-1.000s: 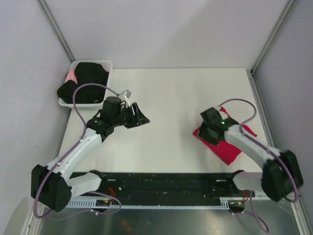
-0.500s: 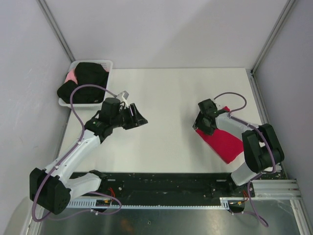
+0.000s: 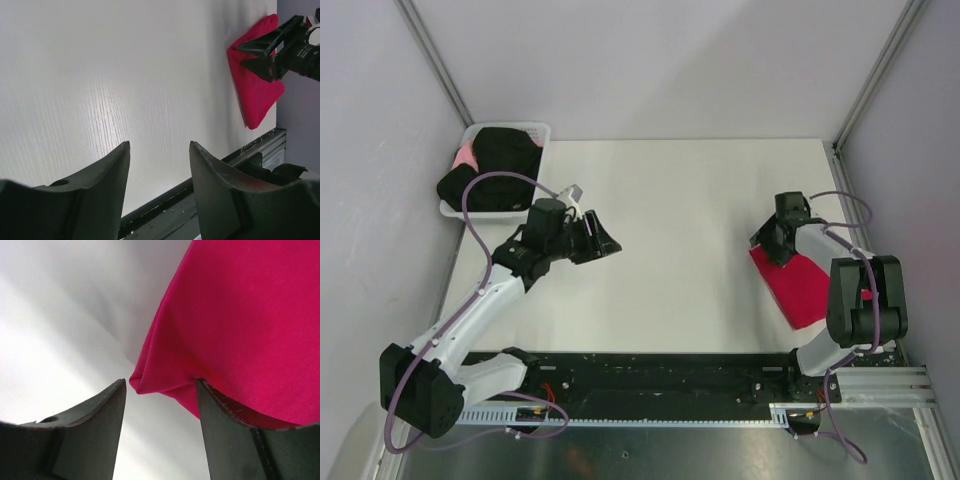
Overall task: Fold and stack the t-shirts
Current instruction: Put the neatly folded tshirt into the corner of the board with the right arm
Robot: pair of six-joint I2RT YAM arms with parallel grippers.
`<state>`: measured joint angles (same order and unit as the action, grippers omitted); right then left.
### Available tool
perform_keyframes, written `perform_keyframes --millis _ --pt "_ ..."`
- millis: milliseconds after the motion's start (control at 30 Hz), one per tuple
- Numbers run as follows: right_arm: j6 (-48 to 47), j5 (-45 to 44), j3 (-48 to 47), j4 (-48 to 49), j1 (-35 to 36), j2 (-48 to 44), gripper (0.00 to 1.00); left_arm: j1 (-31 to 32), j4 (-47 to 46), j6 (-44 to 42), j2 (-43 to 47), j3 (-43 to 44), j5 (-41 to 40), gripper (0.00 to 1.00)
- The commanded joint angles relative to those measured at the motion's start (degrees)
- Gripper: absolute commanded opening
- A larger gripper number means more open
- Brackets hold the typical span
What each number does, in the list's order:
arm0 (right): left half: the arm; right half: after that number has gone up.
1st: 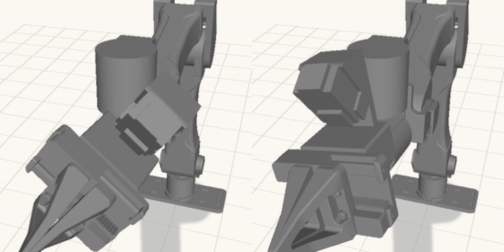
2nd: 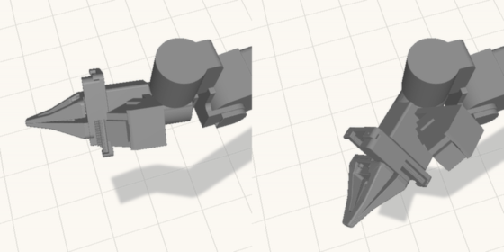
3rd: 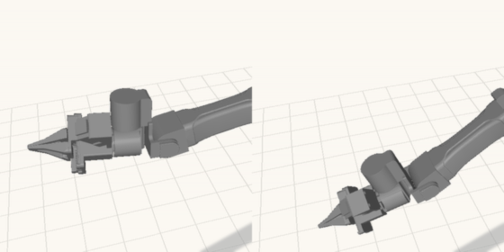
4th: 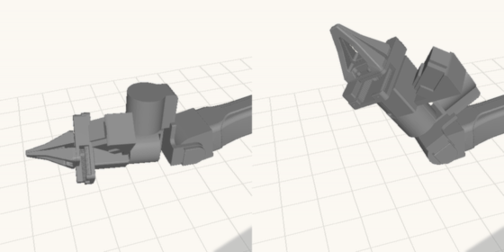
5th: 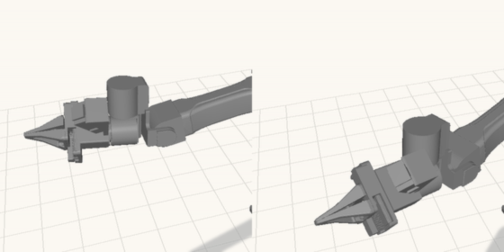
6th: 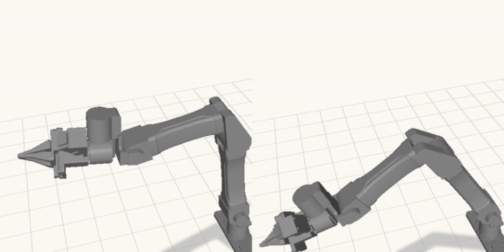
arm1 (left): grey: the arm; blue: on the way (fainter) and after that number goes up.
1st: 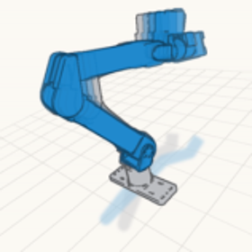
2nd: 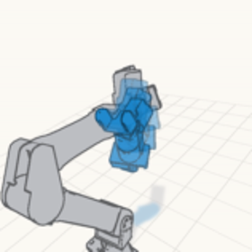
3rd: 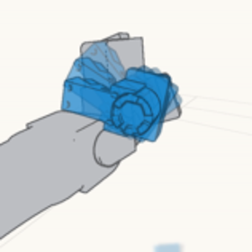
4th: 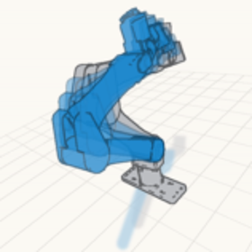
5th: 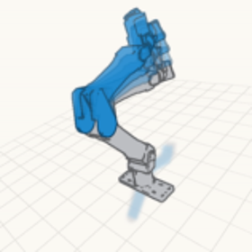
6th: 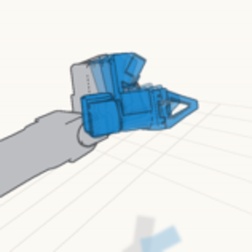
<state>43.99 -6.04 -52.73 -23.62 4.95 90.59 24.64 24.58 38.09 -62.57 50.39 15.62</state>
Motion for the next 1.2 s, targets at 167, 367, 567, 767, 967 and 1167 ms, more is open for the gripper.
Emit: perform_keyframes --millis 167,367,567,767,967,1167 --pt "1.01 6.12 -1.67 7.06 -6.94 2.74 0.63 0.67 0.23 0.61 0.17 3.64 -0.64 0.56" --pt "-0.01 10.7 -3.2 11.35 -9.37 6.49 0.63 0.69 0.48 0.24 0.07 4.02 -1.23 0.56" --pt "-1.12 12.05 -6.07 12.38 -9.53 8.0 0.64 0.88 0.56 -0.29 -1.08 3.9 -2.05 0.56" --pt "-3.06 9.6 -8.03 4.88 -6.21 0.62 0.69 1.41 0.67 -3.42 -1.41 3.42 -4.36 0.61" --pt "-5.37 4.36 -8.36 -4.89 6.39 -13.32 0.84 1.74 0.6 -6.22 -0.53 1.14 -7.12 0.94" --pt "-6.27 -0.83 -8.26 -8.35 18.4 -23.46 0.98 2.8 0.57 -7.35 4.14 -1.16 -12.71 0.99"
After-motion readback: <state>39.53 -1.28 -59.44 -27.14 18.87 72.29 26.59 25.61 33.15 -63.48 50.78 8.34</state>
